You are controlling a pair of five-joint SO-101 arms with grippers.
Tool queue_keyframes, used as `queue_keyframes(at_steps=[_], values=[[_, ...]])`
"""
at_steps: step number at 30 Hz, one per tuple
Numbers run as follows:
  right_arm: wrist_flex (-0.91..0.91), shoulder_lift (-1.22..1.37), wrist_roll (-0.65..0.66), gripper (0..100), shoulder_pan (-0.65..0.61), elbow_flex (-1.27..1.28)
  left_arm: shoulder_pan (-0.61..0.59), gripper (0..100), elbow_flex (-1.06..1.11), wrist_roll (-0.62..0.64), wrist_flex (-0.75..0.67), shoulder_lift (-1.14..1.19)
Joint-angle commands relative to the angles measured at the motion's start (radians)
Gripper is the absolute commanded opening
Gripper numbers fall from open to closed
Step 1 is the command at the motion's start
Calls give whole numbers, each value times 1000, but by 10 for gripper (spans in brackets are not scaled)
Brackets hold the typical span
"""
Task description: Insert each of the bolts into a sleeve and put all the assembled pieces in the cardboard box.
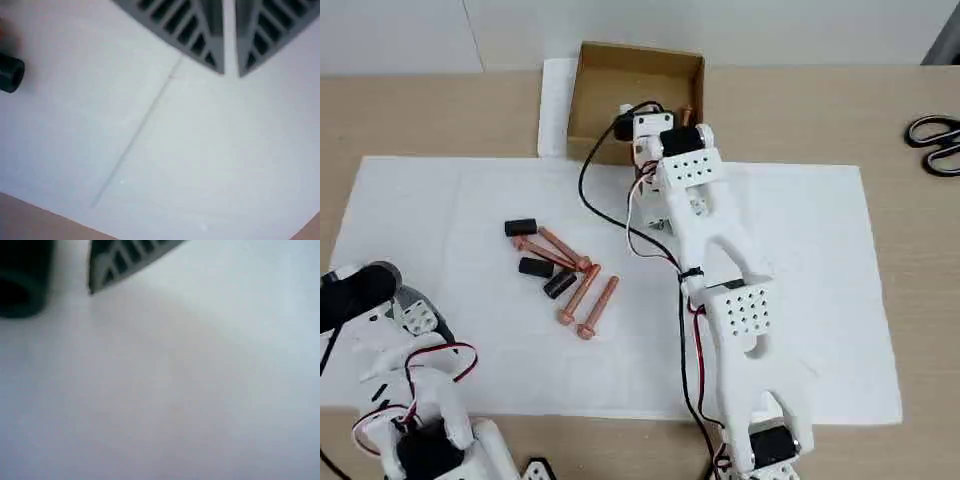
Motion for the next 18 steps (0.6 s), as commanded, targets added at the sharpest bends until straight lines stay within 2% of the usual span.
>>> queue_keyframes(at_steps=[1,5,7,11,15,18], values=[[-16,7,3,13,-25,-2,-2,6,-5,5,-2,-6],[4,-4,8,5,-15,-11,-2,6,-12,5,12,-3],[35,-25,11,5,-12,-51,9,6,-38,3,71,0],[48,-150,11,5,-16,-64,144,6,-125,-11,175,2],[50,-318,14,5,-94,34,282,6,-143,-104,135,2],[47,-469,57,5,-119,137,315,6,-143,-123,138,3]])
